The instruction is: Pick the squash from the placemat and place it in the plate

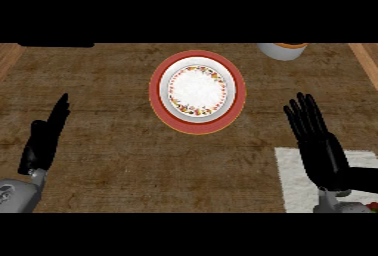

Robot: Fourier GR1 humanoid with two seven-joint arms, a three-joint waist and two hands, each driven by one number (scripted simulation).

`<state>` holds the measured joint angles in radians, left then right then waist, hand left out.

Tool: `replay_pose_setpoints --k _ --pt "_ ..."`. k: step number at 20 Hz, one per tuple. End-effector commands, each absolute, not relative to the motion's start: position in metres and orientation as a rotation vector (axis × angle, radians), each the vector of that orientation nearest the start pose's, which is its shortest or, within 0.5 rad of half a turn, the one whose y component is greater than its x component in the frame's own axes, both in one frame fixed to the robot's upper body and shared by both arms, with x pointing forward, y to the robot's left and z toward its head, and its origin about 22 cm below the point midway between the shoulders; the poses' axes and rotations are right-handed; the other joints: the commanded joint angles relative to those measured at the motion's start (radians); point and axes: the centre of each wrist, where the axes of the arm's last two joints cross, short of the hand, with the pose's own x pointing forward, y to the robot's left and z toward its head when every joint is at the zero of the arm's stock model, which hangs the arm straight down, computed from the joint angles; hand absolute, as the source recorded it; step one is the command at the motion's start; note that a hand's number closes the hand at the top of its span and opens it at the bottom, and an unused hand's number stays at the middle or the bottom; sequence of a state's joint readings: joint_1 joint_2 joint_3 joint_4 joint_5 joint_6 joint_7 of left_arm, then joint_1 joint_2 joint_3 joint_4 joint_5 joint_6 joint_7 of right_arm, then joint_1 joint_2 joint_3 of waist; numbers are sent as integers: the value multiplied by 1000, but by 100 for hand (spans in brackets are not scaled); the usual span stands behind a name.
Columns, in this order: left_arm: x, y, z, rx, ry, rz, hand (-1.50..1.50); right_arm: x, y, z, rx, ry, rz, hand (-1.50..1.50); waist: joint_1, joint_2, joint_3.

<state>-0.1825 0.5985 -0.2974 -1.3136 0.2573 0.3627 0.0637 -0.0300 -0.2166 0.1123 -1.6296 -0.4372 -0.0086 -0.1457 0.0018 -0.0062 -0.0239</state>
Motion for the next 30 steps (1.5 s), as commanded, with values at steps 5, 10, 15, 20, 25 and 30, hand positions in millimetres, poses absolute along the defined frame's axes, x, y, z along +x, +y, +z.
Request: replay_pose_setpoints --k 5,10,15,20,25,30 --pt "305 283 77 263 -1701 -250 0 244 -202 76 643 -1816 656 150 19 -11 22" --pt "303 282 82 193 -1712 -217 0 243 -258 79 -111 -1777 1135 150 -22 -15 22" --pt "298 284 103 170 -1751 -232 0 168 -254 -13 105 -1905 655 -150 -21 1 27" --pt "289 290 105 141 -1747 -223 0 162 -294 2 128 -2060 592 -150 -10 3 24" --pt "291 285 99 171 -1737 -225 0 174 -315 74 -55 -2055 750 -150 -14 3 23" --pt "294 282 100 168 -1747 -228 0 171 -352 110 -364 -1789 1059 -150 -34 1 21"
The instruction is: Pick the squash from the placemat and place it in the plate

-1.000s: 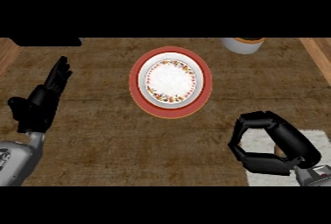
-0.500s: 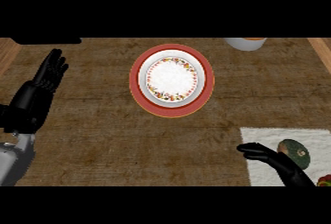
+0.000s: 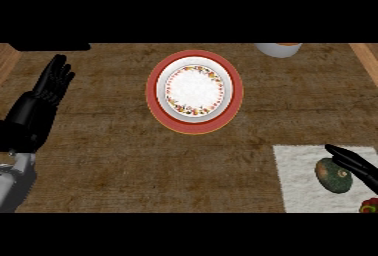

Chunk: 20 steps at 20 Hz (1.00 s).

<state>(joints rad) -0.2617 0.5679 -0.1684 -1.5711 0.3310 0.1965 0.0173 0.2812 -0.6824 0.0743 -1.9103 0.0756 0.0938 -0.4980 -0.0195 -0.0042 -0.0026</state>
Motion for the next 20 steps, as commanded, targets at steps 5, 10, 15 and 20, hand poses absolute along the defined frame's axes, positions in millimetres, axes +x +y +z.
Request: replay_pose_setpoints --k 5,10,15,20 --pt "291 290 103 147 -1736 -230 0 177 -351 158 -549 -1472 1312 -150 6 -1 -3" --pt "302 282 109 135 -1744 -238 0 175 -334 166 -570 -1187 1450 -150 18 7 0" --pt "294 286 107 140 -1754 -244 0 186 -326 156 -590 -1113 1456 -150 27 5 2" --pt "293 261 125 110 -1759 -236 0 194 -325 151 -661 -1090 1456 -150 21 3 3"
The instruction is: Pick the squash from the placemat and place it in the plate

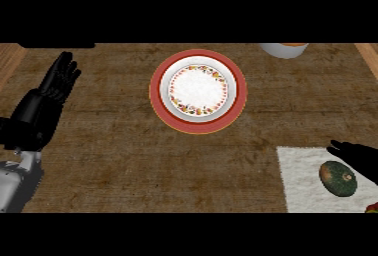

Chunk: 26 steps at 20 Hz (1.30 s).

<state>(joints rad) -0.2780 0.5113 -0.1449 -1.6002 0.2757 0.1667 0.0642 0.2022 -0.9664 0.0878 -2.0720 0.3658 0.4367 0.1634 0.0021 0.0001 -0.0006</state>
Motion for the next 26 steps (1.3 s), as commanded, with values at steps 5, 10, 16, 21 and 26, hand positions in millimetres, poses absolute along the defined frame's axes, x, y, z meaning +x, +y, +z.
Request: replay_pose_setpoints --k 5,10,16,21,26 --pt "302 277 96 146 -1739 -227 0 206 -312 148 -765 -964 1468 -150 0 1 0" --pt "296 293 112 159 -1752 -230 0 212 -318 94 -742 -929 1467 -150 1 0 1" --pt "298 268 94 136 -1751 -252 0 239 -342 81 -697 -894 1476 -150 1 1 1" --pt "287 269 105 127 -1748 -237 0 226 -332 58 -670 -872 1485 -150 -2 -1 1" --pt "293 276 109 151 -1755 -237 0 237 -340 34 -714 -805 1511 -150 0 0 1"
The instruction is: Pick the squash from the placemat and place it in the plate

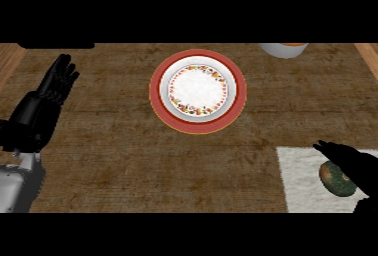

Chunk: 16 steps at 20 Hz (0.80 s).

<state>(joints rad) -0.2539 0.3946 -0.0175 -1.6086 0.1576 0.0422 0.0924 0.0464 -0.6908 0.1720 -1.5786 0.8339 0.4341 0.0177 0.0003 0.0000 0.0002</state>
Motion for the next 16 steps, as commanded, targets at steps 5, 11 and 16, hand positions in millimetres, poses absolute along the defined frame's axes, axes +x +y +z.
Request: replay_pose_setpoints --k 5,11,16 --pt "297 285 115 115 -1739 -228 0 240 -333 27 -715 -1046 1441 150 2 0 1" --pt "292 295 114 136 -1734 -230 0 234 -343 32 -929 -1217 1432 150 -3 -2 0" --pt "300 277 110 91 -1774 -267 0 313 -406 75 -1019 -1149 1282 150 49 14 3"
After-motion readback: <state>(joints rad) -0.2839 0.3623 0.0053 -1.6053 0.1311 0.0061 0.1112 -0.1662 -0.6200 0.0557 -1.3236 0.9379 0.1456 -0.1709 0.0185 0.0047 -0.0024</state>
